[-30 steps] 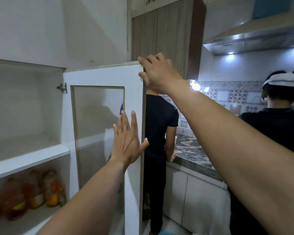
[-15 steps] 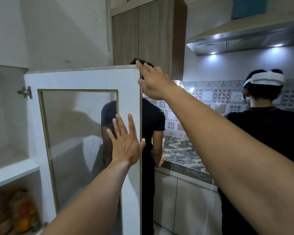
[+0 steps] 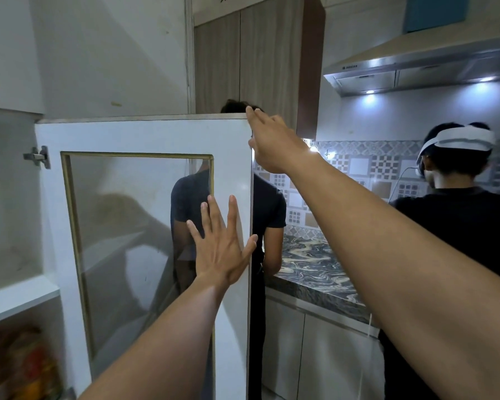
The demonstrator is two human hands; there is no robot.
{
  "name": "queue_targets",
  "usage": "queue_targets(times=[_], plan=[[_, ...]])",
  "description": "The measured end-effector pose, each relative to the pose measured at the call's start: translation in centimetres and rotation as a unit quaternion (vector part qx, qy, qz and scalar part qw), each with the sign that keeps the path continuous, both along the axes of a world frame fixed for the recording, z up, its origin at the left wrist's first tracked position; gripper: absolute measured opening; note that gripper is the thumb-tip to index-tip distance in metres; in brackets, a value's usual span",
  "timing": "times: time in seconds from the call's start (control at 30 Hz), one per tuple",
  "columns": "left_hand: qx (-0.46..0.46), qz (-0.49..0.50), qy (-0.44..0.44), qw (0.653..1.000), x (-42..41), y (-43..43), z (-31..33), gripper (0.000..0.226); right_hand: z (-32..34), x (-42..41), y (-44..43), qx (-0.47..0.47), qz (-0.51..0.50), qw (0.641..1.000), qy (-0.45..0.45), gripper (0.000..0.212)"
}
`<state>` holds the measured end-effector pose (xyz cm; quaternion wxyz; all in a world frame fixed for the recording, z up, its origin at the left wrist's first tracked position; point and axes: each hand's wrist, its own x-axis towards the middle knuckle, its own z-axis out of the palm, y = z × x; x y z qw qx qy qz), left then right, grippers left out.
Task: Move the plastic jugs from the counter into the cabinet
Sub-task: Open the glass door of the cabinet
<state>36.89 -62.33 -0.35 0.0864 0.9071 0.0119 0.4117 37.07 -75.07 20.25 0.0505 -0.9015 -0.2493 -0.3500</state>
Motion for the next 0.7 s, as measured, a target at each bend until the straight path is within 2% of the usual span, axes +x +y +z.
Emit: queue_targets(times=[0.23,0.37,0.6,0.7], plan=[[-0.008,-0.011,-0.027,1.0,-0.1,0.7,0.7,0.076,0.5,-0.1,0.8,-0.015,-0.022,1.0,-0.016,0.076],[0.018,-0.001,-0.059,0.998,-0.7,3.4,2.9,0.064,0.9,-0.9,2.7,-0.031,0.007,0.997,-0.077,0.071],[0.075,0.135,-0.017,0.988,-5.2,15.0,5.9,0.064,-1.0,-2.3,11.4,-0.024,0.101,0.989,-0.106,0.062],[0.069,0.197,-0.003,0.978,-8.7,20.5,5.7,0.064,-2.9,-2.9,16.6,-0.015,0.16,0.985,-0.064,0.062]])
